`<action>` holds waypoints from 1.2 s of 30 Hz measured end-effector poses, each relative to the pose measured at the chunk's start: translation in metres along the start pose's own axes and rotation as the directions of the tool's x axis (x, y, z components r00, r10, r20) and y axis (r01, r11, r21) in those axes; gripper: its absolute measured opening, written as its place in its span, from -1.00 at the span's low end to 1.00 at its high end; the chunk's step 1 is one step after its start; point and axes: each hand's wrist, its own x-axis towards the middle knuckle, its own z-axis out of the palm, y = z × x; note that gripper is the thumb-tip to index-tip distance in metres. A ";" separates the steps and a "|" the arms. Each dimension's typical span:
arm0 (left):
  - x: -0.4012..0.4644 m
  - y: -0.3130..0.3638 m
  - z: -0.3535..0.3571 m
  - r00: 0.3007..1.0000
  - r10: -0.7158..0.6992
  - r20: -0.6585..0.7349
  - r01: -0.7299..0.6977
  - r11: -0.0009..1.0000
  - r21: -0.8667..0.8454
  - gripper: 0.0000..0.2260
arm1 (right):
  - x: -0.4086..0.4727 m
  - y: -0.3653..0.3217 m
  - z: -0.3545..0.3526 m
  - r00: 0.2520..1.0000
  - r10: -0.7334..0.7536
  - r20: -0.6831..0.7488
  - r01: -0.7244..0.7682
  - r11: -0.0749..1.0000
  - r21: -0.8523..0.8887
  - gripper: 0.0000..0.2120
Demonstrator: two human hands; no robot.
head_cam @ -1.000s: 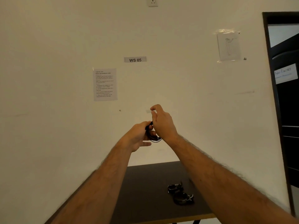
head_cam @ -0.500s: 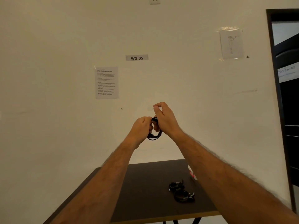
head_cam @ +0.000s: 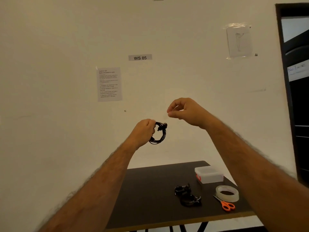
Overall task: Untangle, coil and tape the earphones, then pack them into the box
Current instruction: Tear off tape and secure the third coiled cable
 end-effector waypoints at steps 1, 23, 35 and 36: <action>0.000 0.001 0.001 1.000 0.001 0.007 -0.001 1.000 0.006 -0.71 | -0.002 -0.003 -0.002 0.999 -0.008 0.046 0.008 1.000 0.002 -0.98; -0.003 0.006 0.013 0.988 -0.082 0.131 0.080 0.997 0.018 -0.75 | -0.001 -0.022 0.021 0.959 -0.001 0.282 0.123 0.901 -0.415 -0.91; -0.004 0.009 0.006 0.988 -0.086 0.131 0.093 0.995 -0.045 -0.72 | -0.008 -0.007 0.034 0.969 -0.170 0.178 0.234 0.859 -0.456 -0.92; -0.005 0.010 0.006 0.987 -0.089 0.131 0.095 0.994 -0.044 -0.72 | -0.009 -0.006 0.035 0.969 -0.170 0.179 0.234 0.862 -0.449 -0.89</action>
